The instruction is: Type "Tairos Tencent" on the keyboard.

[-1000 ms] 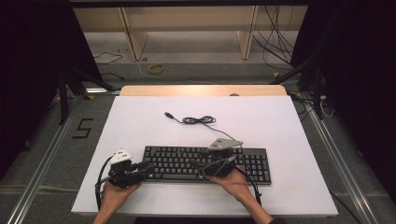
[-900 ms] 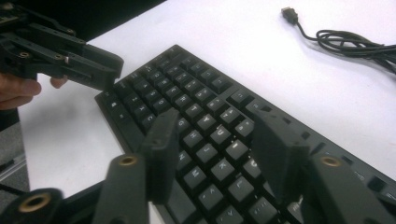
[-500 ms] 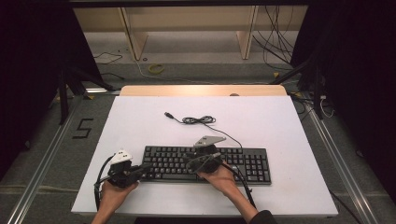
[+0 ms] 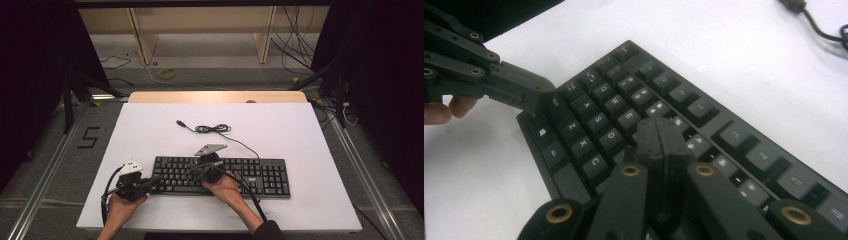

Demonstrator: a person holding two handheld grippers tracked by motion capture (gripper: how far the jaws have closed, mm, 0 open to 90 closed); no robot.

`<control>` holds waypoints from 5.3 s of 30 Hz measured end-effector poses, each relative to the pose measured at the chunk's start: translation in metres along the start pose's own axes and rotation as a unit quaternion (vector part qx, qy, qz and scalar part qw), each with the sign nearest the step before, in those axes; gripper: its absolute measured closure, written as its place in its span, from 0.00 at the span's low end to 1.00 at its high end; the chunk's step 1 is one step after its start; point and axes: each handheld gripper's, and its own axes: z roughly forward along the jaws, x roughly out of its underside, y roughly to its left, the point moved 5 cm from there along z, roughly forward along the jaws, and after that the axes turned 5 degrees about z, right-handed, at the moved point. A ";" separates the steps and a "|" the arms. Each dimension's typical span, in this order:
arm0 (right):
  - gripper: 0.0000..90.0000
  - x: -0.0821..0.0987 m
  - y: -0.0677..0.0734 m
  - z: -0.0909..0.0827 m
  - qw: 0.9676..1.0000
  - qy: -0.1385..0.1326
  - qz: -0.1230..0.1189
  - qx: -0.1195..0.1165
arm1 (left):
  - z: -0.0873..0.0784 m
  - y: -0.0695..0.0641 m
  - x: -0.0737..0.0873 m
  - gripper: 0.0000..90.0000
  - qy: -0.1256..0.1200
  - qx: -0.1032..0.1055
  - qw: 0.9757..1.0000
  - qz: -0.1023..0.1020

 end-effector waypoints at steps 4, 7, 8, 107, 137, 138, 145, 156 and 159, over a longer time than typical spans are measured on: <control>1.00 -0.001 0.000 0.008 1.000 0.008 0.003 0.004 | 0.000 0.001 0.000 0.99 0.002 0.000 1.000 0.000; 1.00 0.000 -0.002 0.011 1.000 0.013 0.003 0.009 | 0.001 0.001 0.001 0.99 0.003 0.000 1.000 0.000; 1.00 0.000 -0.002 0.011 1.000 0.013 0.003 0.009 | 0.001 0.001 0.001 0.99 0.003 -0.001 1.000 0.000; 0.42 0.005 -0.013 -0.037 0.998 -0.052 0.035 -0.030 | 0.013 0.005 -0.021 0.93 -0.003 -0.001 1.000 -0.002; 0.36 0.013 -0.018 -0.049 0.998 -0.054 0.032 -0.024 | 0.029 0.003 -0.017 0.99 0.039 0.003 0.999 0.006; 0.36 0.013 -0.018 -0.049 0.998 -0.054 0.032 -0.024 | 0.029 0.002 -0.017 0.99 0.040 0.005 0.999 0.009; 0.36 0.013 -0.018 -0.049 0.998 -0.053 0.031 -0.022 | 0.029 0.002 -0.017 0.99 0.040 0.002 0.999 0.007; 0.36 0.012 -0.019 -0.049 0.998 -0.055 0.032 -0.020 | 0.023 -0.003 -0.020 0.91 0.018 0.009 1.000 0.002; 0.37 0.012 -0.019 -0.049 0.998 -0.055 0.032 -0.019 | 0.019 -0.003 -0.021 0.85 0.007 0.017 1.000 0.001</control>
